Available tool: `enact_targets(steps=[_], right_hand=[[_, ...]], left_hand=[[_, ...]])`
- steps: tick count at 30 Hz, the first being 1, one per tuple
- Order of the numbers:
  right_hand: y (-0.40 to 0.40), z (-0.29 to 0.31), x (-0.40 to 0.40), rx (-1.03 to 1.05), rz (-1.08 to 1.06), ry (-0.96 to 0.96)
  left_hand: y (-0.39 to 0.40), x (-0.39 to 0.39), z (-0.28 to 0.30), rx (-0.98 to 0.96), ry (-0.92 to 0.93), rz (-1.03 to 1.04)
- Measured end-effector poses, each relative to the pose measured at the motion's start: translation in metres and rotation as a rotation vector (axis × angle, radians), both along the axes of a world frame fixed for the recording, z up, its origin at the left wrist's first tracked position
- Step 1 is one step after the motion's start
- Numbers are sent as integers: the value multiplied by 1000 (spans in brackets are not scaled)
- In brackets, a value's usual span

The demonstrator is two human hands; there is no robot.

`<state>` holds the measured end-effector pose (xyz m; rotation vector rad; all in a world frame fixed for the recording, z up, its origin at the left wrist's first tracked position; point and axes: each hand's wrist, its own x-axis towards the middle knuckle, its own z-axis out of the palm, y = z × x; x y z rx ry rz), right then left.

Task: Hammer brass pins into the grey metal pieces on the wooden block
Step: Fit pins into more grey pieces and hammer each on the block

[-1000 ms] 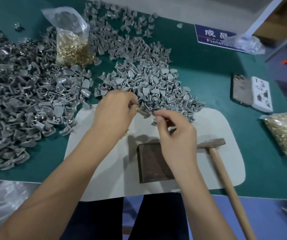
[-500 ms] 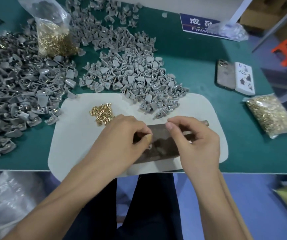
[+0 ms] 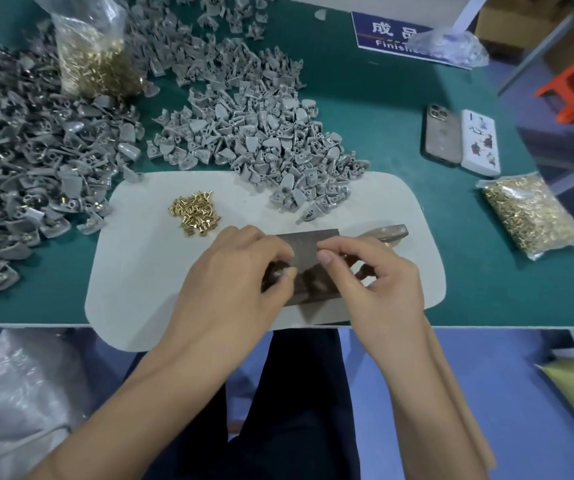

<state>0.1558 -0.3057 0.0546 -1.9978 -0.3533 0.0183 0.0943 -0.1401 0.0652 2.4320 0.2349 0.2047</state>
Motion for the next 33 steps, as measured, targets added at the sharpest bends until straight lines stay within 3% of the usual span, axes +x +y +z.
enact_targets(steps=[3, 14, 26, 30, 33], right_hand=[[2, 0, -1, -67, 81, -39], [20, -1, -4, -247, 195, -111], [37, 34, -14, -777, 210, -462], [37, 34, -11, -781, 240, -448], [32, 29, -6, -648, 248, -296]], left_hand=[[4, -4, -3, -105, -3, -27], [17, -10, -10, -159, -33, 51], [25, -9, -16, -181, -81, -2], [26, -9, -16, -182, -89, 0], [25, -10, -16, -210, -92, 9]])
